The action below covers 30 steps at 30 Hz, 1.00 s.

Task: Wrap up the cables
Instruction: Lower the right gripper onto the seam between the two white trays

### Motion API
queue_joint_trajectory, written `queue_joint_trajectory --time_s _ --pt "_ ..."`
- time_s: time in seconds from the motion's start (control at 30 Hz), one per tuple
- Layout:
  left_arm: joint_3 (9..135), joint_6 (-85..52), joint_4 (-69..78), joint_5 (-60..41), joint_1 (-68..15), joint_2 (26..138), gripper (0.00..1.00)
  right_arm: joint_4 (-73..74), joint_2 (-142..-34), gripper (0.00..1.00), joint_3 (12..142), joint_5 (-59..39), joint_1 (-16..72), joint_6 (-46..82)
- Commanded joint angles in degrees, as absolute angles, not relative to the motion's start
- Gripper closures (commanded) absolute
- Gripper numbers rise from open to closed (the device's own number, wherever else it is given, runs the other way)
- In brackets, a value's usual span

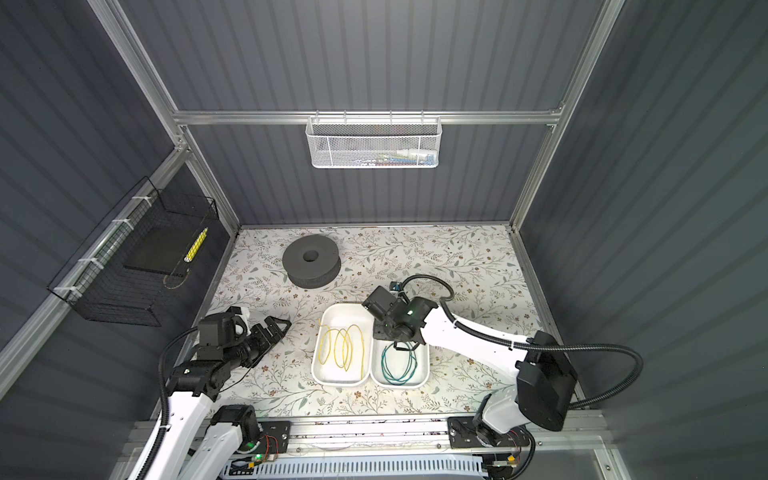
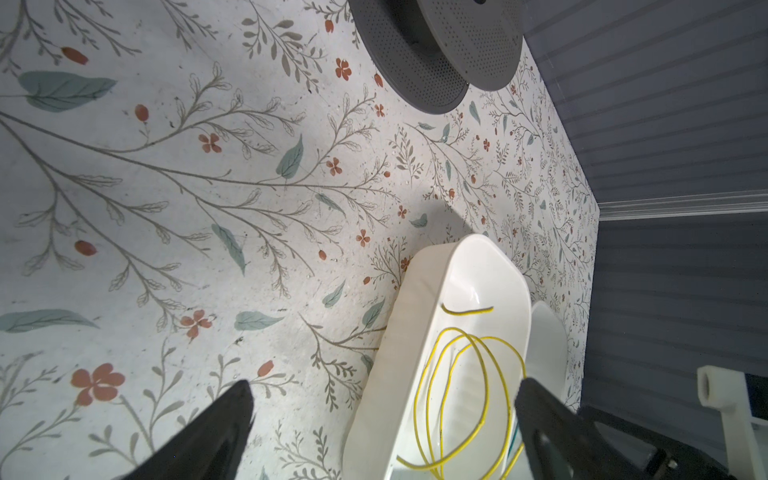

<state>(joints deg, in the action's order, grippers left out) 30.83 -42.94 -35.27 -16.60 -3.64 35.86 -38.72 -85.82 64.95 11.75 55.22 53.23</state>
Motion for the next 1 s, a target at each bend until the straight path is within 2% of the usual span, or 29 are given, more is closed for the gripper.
queue_joint_trajectory --time_s 0.0,0.57,0.97 --pt "30.8 -43.1 -37.9 -18.3 -3.4 34.7 0.0 -38.4 -89.0 0.59 67.6 10.3 57.4 55.9" --pt "31.7 -42.7 -41.2 -18.1 -3.4 31.8 0.0 -40.9 -97.4 0.58 69.8 9.7 61.1 62.5" --pt "30.9 -43.8 -40.0 -18.5 -3.4 31.9 0.0 -44.3 -96.2 0.59 67.5 11.3 64.2 69.4"
